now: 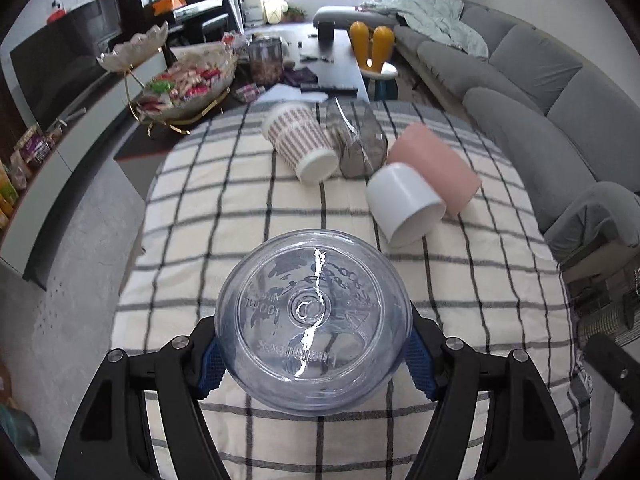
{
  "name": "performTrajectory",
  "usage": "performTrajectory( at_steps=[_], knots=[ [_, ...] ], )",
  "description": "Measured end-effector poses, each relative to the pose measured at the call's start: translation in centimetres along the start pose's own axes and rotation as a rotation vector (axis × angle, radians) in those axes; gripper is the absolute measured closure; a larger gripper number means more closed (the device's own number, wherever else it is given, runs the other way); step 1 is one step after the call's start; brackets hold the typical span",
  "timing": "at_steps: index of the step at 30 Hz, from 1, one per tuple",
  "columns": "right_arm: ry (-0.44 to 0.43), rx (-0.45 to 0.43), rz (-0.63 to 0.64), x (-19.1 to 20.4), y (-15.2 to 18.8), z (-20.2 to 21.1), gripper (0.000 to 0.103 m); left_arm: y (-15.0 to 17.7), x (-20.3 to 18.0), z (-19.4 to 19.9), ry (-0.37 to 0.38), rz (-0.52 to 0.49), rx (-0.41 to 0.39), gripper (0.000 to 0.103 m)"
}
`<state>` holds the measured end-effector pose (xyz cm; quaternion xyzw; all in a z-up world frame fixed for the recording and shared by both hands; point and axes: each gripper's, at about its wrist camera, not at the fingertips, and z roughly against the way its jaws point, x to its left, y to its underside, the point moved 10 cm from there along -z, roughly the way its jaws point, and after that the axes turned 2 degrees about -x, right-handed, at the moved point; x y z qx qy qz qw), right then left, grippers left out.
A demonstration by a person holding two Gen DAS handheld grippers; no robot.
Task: Flip cup upside down
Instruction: 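Rotate the clear cup with the left gripper so its base faces up, then lower the inverted clear cup onto the tablecloth with the left gripper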
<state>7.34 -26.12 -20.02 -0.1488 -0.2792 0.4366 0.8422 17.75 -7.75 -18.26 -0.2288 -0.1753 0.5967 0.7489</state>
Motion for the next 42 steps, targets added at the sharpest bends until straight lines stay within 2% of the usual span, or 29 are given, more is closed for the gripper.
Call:
performTrajectory(
  at_steps=[3,8,17,18,20,22,30,32,36,42],
  knots=[
    [0.0,0.014,-0.007,-0.3,0.4,-0.4,0.011,0.3,0.2,-0.6,-0.022,-0.003,-0.018,0.03],
    [0.0,0.034,-0.009,-0.4,0.8,-0.9,0.011,0.8,0.0,-1.6,-0.009,0.002,-0.002,0.03],
    [-0.006,0.045,-0.011,-0.5,1.0,-1.2,0.011,0.9,-0.2,-1.3,-0.033,-0.03,-0.014,0.029],
    [-0.008,0.043,-0.011,-0.4,1.0,-1.1,0.011,1.0,-0.2,-1.2,-0.035,-0.035,-0.016,0.028],
    [-0.008,0.039,-0.008,-0.3,1.0,-0.9,0.011,0.8,-0.2,-0.6,-0.053,-0.048,-0.038,0.017],
    [-0.008,0.032,0.001,-0.1,0.9,-0.7,0.011,0.6,0.0,0.0,-0.067,-0.05,-0.059,0.012],
    [-0.02,0.006,0.036,0.9,0.7,0.2,0.011,1.0,0.9,1.4,-0.072,-0.03,-0.078,0.01],
    [-0.021,-0.014,0.053,1.1,0.6,0.6,0.011,1.2,1.2,1.9,-0.078,-0.026,-0.093,0.005],
    [-0.026,-0.034,0.081,1.8,0.7,1.1,0.011,1.3,1.3,1.9,-0.065,-0.025,-0.11,0.002],
    [-0.032,-0.039,0.099,2.3,0.8,1.5,0.011,0.8,0.9,2.2,-0.066,-0.02,-0.131,0.002]
  ],
)
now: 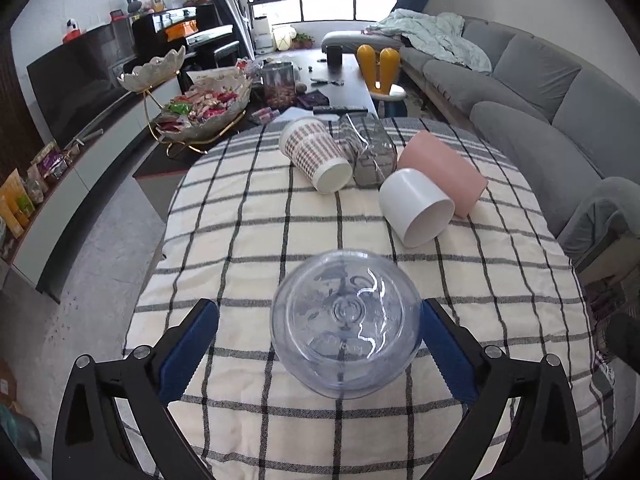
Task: Flip cup upside down
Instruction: 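Lower the inverted clear cup onto the tablecloth with the left gripper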
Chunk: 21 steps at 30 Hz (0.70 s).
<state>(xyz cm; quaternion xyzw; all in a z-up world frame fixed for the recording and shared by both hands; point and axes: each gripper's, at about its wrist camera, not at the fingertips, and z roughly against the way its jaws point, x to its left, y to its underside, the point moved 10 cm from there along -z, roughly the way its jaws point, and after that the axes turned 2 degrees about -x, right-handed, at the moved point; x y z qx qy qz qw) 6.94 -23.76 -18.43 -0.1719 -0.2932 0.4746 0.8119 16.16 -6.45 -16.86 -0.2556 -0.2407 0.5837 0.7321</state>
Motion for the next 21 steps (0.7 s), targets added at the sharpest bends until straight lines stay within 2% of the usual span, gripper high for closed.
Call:
performTrajectory(
  at_steps=[4,13,21],
  knots=[
    [-0.001,-0.022,0.007,0.2,-0.4,0.6,0.011,-0.8,0.3,1.2,-0.023,-0.015,-0.046,0.0],
    [-0.002,-0.078,0.077,1.8,-0.8,2.0,0.011,-1.5,1.0,1.8,-0.047,-0.021,-0.077,0.0],
    [0.007,-0.099,0.098,2.3,-1.0,2.6,0.011,-1.9,0.1,2.2,0.009,-0.02,-0.096,0.0]
  ],
)
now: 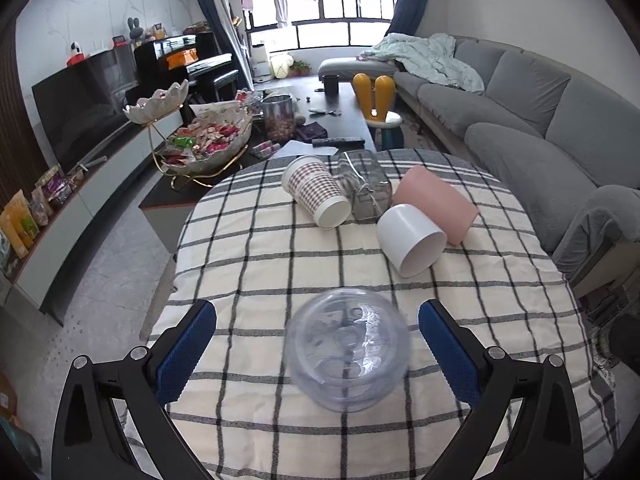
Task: Flip cup upside down
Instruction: 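Lower the inverted clear cup onto the tablecloth with the left gripper, then open the left gripper and withdraw from the upside-down cup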
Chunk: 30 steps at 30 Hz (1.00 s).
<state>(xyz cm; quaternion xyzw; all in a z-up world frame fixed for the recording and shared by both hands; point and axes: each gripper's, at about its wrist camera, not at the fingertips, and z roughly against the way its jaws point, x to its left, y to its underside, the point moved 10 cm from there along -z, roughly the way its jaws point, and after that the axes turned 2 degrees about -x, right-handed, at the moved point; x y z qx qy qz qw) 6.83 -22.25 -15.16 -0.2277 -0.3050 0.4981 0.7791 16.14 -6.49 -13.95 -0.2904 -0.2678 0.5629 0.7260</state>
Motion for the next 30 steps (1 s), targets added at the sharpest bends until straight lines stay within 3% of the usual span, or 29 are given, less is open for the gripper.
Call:
performTrajectory(
  at_steps=[14,23,30],
  knots=[
    [0.022,-0.13,0.075,1.5,-1.4,2.9,0.011,-0.6,2.2,5.7,0.042,0.096,-0.062,0.0],
    [0.018,-0.127,0.083,2.0,-0.8,3.0,0.011,0.1,4.2,9.3,0.002,0.144,-0.076,0.0],
    [0.054,-0.19,0.131,2.8,-0.7,4.3,0.011,0.9,4.8,10.4,-0.016,0.147,-0.062,0.0]
  ],
)
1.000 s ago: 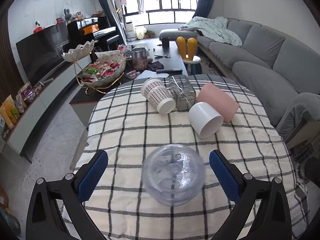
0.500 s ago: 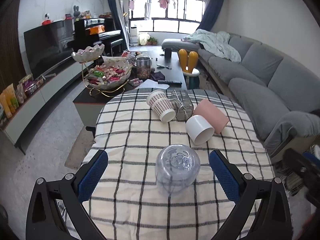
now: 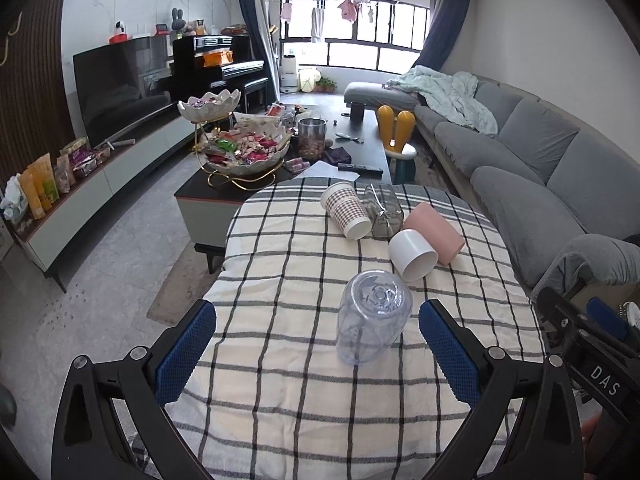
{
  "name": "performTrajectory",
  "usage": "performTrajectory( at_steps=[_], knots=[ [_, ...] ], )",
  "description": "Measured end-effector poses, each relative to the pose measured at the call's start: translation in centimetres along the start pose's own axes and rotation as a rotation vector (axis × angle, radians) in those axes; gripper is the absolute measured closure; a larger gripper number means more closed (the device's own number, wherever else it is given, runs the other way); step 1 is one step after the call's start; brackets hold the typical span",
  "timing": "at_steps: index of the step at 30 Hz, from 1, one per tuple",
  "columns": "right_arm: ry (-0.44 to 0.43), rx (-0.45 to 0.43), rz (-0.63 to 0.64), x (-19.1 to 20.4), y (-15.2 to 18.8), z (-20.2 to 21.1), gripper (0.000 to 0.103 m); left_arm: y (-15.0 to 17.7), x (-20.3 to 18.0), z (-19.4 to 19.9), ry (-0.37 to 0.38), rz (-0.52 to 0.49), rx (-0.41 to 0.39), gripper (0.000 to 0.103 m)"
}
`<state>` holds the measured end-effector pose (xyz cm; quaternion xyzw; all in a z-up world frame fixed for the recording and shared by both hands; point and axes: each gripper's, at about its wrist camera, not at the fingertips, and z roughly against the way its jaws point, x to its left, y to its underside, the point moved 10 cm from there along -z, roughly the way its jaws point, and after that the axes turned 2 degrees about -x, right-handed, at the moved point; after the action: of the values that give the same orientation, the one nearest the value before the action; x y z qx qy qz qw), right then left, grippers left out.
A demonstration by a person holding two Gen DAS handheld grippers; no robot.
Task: Flip cup upside down
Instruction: 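Open the left gripper and withdraw from the upside-down cup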
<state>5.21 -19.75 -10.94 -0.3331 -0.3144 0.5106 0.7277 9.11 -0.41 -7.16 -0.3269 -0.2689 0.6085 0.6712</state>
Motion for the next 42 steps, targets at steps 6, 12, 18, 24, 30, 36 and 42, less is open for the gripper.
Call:
performTrajectory(
  at_steps=[6,12,18,24,30,36,42],
  knots=[
    [0.048,-0.08,0.053,0.4,-1.0,1.5,0.009,0.3,0.1,0.2,0.001,0.004,0.003,0.0],
    [0.065,-0.121,0.064,0.7,-1.6,2.4,0.008,0.2,0.5,0.7,-0.011,0.002,-0.023,0.0],
    [0.074,-0.145,0.074,0.9,-1.8,2.8,0.007,0.2,0.8,1.2,-0.022,-0.004,-0.046,0.0],
    [0.074,-0.144,0.071,0.9,-1.8,2.8,0.007,0.2,0.8,1.3,-0.022,-0.004,-0.046,0.0],
    [0.074,-0.143,0.071,0.9,-1.8,2.8,0.007,0.3,0.8,1.3,-0.022,-0.005,-0.046,0.0],
    [0.073,-0.142,0.07,0.9,-1.8,2.8,0.007,0.3,0.8,1.3,-0.023,-0.005,-0.047,0.0],
    [0.073,-0.142,0.07,0.9,-1.8,2.8,0.007,0.3,0.8,1.3,-0.022,-0.009,-0.044,0.0]
  ],
)
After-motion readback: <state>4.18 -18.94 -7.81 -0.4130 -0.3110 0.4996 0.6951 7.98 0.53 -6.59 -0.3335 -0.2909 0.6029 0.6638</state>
